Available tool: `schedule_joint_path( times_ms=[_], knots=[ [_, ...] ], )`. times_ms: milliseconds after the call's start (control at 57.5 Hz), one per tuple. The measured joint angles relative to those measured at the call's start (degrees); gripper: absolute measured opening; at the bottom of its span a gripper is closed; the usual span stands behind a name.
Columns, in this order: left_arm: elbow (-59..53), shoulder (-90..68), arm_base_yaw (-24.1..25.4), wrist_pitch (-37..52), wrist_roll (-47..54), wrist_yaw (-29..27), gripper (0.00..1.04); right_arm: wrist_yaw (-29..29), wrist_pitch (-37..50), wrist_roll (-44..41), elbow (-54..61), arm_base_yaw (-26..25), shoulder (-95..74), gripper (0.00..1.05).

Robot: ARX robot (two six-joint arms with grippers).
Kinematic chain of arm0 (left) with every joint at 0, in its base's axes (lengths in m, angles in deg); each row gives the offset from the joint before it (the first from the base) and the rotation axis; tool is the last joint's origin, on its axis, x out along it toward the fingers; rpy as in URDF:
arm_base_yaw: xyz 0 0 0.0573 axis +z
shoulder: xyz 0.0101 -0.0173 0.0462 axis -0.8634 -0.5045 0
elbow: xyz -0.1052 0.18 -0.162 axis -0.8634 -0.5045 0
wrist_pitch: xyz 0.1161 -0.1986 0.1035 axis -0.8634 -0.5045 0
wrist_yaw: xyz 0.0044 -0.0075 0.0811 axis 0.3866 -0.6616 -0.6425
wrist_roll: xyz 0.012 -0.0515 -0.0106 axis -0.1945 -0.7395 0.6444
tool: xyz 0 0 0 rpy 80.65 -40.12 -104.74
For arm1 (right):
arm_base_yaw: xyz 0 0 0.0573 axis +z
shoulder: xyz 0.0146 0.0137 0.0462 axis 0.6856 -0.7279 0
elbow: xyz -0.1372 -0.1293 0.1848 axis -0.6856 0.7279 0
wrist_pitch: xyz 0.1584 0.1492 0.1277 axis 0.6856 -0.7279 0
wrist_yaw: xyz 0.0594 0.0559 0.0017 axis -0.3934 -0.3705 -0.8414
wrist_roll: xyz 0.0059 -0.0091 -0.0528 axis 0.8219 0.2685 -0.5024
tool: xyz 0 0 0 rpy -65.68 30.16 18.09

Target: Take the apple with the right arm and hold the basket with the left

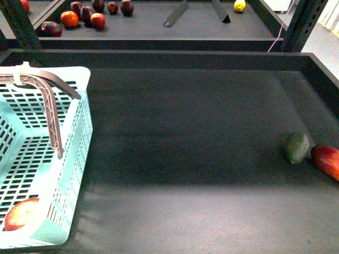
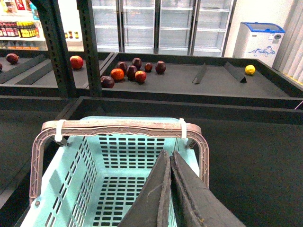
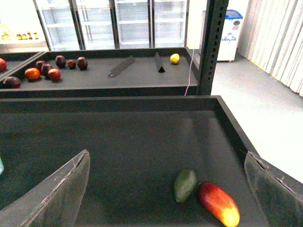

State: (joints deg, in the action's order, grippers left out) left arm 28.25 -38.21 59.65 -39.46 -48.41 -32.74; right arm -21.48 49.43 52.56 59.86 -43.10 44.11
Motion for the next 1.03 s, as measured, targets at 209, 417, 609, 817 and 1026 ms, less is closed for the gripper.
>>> schedule_joint_path(
  times_ms=[209,417,609,817,1026],
  knots=[
    [0.0,0.0,0.0,0.0,0.0,0.0,0.03,0.0,0.0,0.0,0.0,0.0,0.0,0.96],
    [0.0,0.0,0.0,0.0,0.0,0.0,0.24,0.0,0.0,0.0,0.0,0.0,0.0,0.96],
    [0.0,0.0,0.0,0.0,0.0,0.0,0.57,0.0,0.0,0.0,0.0,0.0,0.0,0.96],
    [0.0,0.0,0.0,0.0,0.0,0.0,0.94,0.0,0.0,0.0,0.0,0.0,0.0,0.96],
    [0.0,0.0,0.0,0.0,0.1,0.0,0.98,0.0,0.0,0.0,0.0,0.0,0.0,0.96]
  ],
)
